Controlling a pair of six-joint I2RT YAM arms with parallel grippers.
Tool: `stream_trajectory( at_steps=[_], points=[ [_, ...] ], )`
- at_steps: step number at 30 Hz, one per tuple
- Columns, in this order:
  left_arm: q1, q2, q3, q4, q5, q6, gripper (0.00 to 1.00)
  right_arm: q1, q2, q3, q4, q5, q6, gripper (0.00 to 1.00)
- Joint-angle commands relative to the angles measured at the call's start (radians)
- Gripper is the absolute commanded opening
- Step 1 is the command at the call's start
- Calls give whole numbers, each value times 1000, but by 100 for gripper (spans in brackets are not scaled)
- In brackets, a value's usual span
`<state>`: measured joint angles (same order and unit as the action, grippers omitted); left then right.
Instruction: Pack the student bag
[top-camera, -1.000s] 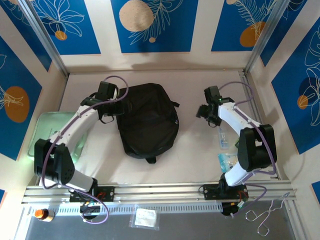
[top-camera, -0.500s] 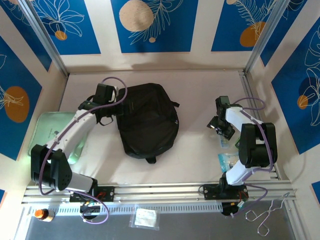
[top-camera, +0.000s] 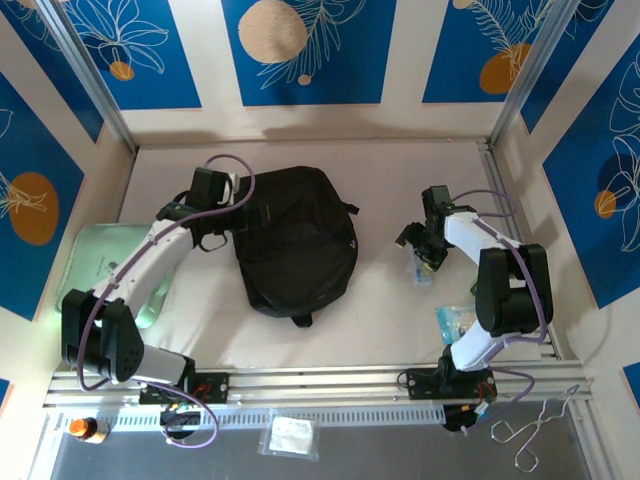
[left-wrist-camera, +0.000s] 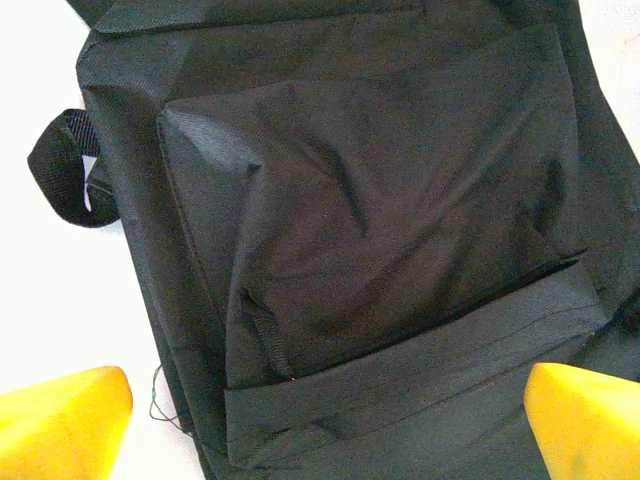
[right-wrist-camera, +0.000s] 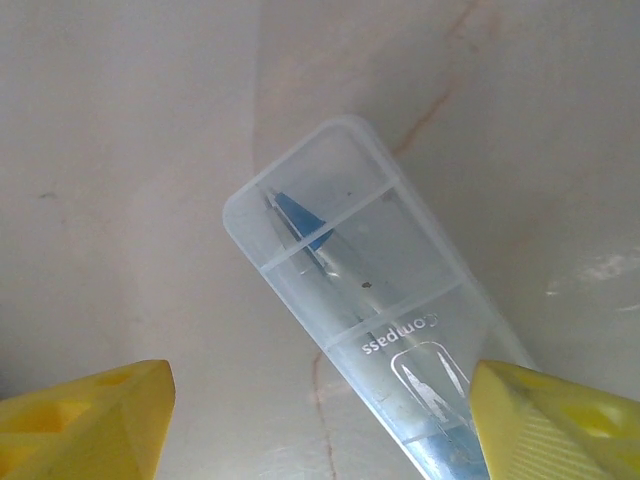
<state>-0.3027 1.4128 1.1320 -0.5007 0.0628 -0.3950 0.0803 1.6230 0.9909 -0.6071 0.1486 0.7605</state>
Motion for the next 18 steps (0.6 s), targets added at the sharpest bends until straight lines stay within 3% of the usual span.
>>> stream_trajectory(
  at_steps=[1, 7, 18],
  points=[
    [11, -17, -9, 18, 32, -5, 100, -3, -51, 12, -15, -10, -85, 78],
    [11, -18, -10, 43, 54, -13, 100, -8, -79, -40, -46, 144, -183, 83],
    [10, -8, 5, 42, 63, -18, 100, 8, 22, -32, -57, 61, -217, 79]
  ],
)
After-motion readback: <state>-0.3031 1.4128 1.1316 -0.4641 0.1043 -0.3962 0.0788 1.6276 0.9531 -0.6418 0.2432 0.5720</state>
